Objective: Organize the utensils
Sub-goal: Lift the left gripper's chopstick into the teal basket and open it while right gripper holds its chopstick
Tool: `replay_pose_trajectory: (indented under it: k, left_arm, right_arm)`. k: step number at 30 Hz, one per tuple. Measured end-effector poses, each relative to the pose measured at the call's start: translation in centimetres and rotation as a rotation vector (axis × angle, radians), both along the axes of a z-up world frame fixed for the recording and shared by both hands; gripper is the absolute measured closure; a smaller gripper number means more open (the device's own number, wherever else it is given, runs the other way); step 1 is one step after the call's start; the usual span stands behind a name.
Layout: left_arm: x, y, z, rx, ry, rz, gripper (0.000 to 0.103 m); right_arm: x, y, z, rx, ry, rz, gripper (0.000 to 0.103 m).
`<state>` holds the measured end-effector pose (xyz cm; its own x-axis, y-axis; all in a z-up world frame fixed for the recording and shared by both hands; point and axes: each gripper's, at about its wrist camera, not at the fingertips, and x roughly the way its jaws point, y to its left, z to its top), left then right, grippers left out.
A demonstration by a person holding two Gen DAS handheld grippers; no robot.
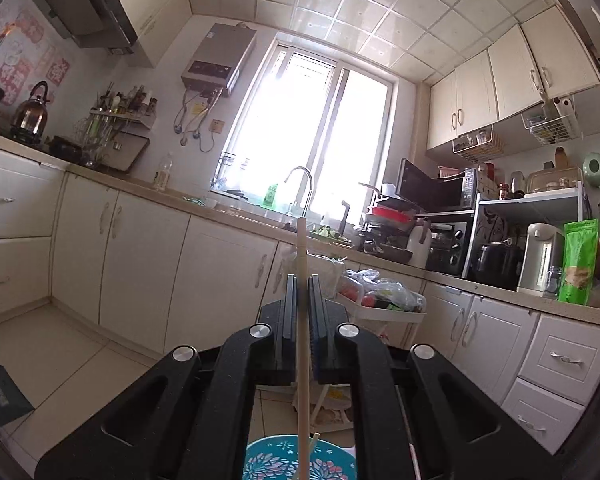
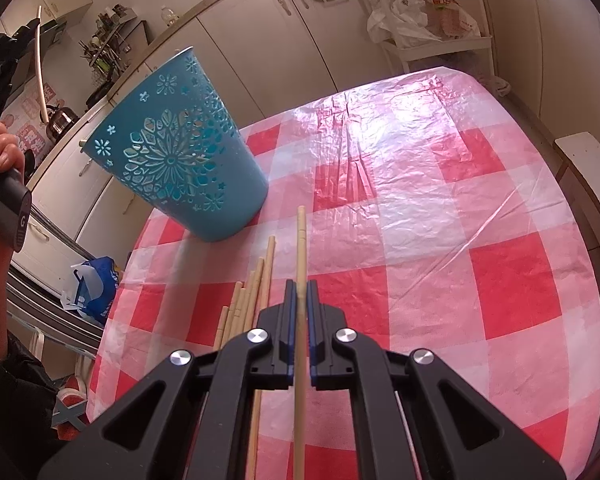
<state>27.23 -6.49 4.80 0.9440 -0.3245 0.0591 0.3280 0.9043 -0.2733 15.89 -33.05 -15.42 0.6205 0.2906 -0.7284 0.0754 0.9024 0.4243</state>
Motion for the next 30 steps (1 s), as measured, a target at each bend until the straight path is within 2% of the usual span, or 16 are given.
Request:
replay_pose_trajectory:
  k: [10,23,25,28,30]
  left_arm:
    - [2.9,-1.5,-4.1,0.076,0.067,0.033,0.098]
    - [2.0,-2.7,-6.9,0.199,0.151,0.011,0.097]
    - [1.7,-2.7,-7.0,0.211,0.170,0.006,0.095]
    - [0.9,-2.4,-6.7,0.214,0.182,0.006,0.086]
    - [0.0,-1.9,-6.0,0.197,0.187,0.015,0.072]
  right_arm:
    - [0.2,0.1,0.1,-0.005,-0.005,-0.002,0.097]
    - [0.2,-0.1,1.2,0.011,-0.038,-0.011,0.097]
    - [0.0,-0.1,1.5,0.014,-0.046,-0.010,0.097]
    - [-0.3,-0.2,1.9,0.015,-0.062,-0.016,0.097]
    - [-0.6,-0.3,2.2,0.021,-0.075,-0.024,0.097]
